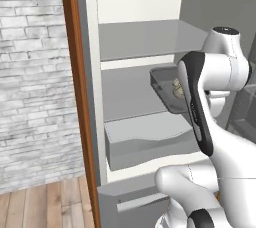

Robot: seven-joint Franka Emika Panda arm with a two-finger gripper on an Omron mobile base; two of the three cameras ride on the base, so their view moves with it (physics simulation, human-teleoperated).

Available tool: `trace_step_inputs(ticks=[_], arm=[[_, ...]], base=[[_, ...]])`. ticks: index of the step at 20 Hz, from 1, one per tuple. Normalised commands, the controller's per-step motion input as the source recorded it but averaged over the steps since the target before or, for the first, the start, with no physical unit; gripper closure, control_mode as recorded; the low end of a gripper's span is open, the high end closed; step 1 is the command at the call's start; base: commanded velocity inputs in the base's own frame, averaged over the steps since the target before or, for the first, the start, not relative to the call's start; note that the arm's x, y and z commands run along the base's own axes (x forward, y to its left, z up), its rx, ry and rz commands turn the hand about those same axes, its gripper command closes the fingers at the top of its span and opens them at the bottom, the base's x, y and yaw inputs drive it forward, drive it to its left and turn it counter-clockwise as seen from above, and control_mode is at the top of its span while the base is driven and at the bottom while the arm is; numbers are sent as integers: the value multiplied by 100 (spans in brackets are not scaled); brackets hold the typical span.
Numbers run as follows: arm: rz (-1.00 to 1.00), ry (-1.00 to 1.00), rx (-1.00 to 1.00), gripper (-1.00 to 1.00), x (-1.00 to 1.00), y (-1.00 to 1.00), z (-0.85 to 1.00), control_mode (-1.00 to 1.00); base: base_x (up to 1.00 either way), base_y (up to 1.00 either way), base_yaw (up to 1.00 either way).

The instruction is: Place two dumplings into each of the tupperware containers and then place the containers in the fridge.

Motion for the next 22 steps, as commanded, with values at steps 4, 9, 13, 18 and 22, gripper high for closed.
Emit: trace_step_inputs(ticks=[4,9,13,18,22], arm=[[0,-29,0,100,-39,-13,3,-100],[0,-44,6,100,-8,-32,14,-100],[4,-27,3,100,37,-4,31,-100],[0,2,0,100,79,-8,76,-100],[0,8,0,100,99,-29,62,-100]], base=[[0,0,0],[0,0,0],[0,0,0],[0,0,0],[0,0,0]])
